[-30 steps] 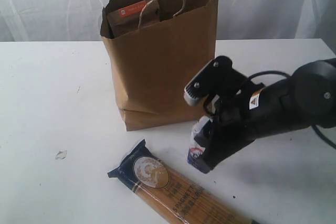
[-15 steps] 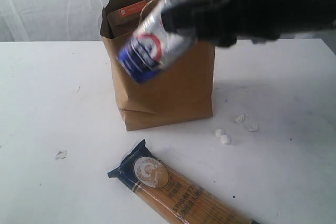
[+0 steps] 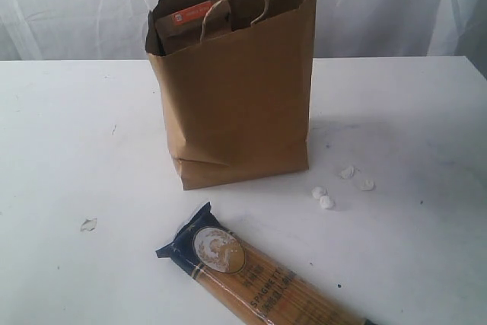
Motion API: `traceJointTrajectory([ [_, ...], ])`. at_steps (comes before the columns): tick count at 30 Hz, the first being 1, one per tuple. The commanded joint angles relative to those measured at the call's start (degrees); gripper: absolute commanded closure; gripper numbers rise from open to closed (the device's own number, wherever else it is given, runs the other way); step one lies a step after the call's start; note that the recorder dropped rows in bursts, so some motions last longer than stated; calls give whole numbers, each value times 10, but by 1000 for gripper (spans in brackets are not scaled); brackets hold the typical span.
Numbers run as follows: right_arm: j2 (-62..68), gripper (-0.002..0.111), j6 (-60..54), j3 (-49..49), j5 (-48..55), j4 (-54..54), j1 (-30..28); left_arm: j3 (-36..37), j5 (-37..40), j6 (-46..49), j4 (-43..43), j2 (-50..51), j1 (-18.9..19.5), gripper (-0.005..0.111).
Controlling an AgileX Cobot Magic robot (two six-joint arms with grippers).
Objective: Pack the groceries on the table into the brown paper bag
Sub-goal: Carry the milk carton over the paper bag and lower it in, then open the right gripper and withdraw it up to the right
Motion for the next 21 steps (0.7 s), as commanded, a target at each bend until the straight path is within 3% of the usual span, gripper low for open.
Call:
traceJointTrajectory([
  [1, 76, 77, -9, -25, -79, 15, -1, 3, -17, 12, 0, -4, 0, 107],
  [15, 217, 77, -72, -28, -140, -9, -1, 3, -28, 45, 0, -4, 0, 107],
  [21, 218, 60, -73, -28, -139, -4, -1, 3, -28, 45, 0, -4, 0, 107],
])
